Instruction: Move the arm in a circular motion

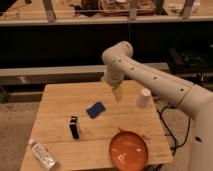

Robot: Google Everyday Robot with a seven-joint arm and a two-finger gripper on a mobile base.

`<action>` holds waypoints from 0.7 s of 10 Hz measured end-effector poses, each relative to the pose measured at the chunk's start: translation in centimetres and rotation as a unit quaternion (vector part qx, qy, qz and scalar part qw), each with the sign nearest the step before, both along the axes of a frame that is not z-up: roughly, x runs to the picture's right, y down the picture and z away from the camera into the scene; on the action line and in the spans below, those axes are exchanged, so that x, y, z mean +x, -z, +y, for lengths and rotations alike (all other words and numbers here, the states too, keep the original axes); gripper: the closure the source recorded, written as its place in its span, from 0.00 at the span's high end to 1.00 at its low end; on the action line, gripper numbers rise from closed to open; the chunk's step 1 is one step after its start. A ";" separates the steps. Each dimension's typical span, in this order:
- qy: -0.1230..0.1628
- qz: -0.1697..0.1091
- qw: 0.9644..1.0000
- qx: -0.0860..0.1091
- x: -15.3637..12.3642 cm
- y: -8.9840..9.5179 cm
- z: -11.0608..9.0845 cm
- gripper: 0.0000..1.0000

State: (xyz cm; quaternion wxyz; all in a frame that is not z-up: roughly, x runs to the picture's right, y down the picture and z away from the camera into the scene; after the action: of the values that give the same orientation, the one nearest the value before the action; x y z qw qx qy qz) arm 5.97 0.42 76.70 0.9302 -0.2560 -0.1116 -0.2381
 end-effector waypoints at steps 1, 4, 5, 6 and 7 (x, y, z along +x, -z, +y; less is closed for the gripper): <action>-0.024 0.021 0.999 -0.010 3.3 -0.4 0.8 0.80; -0.077 0.051 0.995 -0.026 10.0 0.3 3.4 0.80; -0.093 0.056 0.994 -0.030 12.6 1.5 5.2 0.80; -0.099 0.057 0.993 -0.032 14.1 2.6 6.5 0.80; -0.100 0.057 0.993 -0.034 15.2 3.9 8.0 0.80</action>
State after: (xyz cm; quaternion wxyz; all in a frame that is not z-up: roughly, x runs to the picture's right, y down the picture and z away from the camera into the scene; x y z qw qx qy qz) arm 21.17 8.38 72.76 0.9450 -0.2881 -0.0913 -0.1252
